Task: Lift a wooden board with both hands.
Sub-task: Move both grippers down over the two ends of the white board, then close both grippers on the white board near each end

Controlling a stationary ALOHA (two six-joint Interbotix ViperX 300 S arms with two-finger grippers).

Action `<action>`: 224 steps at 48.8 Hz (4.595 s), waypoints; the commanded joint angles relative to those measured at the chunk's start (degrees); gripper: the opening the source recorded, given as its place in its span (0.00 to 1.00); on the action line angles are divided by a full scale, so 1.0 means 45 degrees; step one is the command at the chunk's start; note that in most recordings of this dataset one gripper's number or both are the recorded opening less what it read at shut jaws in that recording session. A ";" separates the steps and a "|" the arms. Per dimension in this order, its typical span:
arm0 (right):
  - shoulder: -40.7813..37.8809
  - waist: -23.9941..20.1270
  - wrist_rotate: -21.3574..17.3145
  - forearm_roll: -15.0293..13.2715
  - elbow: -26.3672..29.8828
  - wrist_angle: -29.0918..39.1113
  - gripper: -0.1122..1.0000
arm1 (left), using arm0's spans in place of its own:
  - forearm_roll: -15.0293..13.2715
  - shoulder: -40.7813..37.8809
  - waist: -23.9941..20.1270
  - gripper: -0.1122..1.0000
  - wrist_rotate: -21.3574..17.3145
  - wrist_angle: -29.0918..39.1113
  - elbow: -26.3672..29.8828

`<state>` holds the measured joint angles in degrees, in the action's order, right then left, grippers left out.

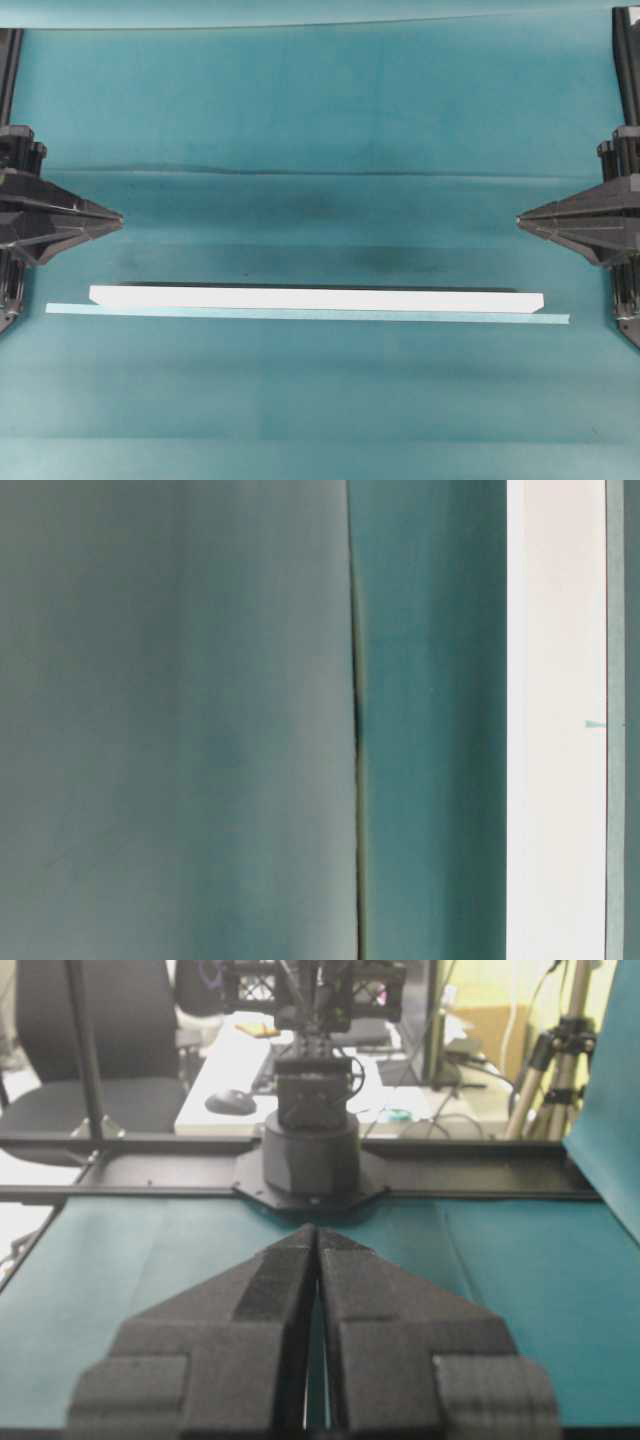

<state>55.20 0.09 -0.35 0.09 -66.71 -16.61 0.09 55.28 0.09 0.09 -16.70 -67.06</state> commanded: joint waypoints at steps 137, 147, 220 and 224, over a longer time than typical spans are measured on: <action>-1.1270 0.0000 -0.0410 0.0762 0.7012 1.3691 0.95 | 0.0312 -1.1406 0.0273 0.98 0.0957 1.2051 0.6738; -1.1895 0.0000 -0.0332 0.0742 0.6738 1.2891 0.95 | 0.0273 -1.1973 0.0234 0.98 0.0977 1.0820 0.6426; -1.3184 -0.0469 -0.0352 0.0801 0.6211 1.1270 0.36 | 0.0312 -1.2422 0.0273 0.31 0.1094 0.9961 0.5547; -1.3184 -0.0547 -0.0371 0.0840 0.6211 1.1289 0.29 | 0.0312 -1.2422 0.0273 0.26 0.1074 0.9941 0.5527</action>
<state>-3.69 -1.49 -1.85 3.43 -38.94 34.28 1.32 -0.88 1.49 4.83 28.39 -42.36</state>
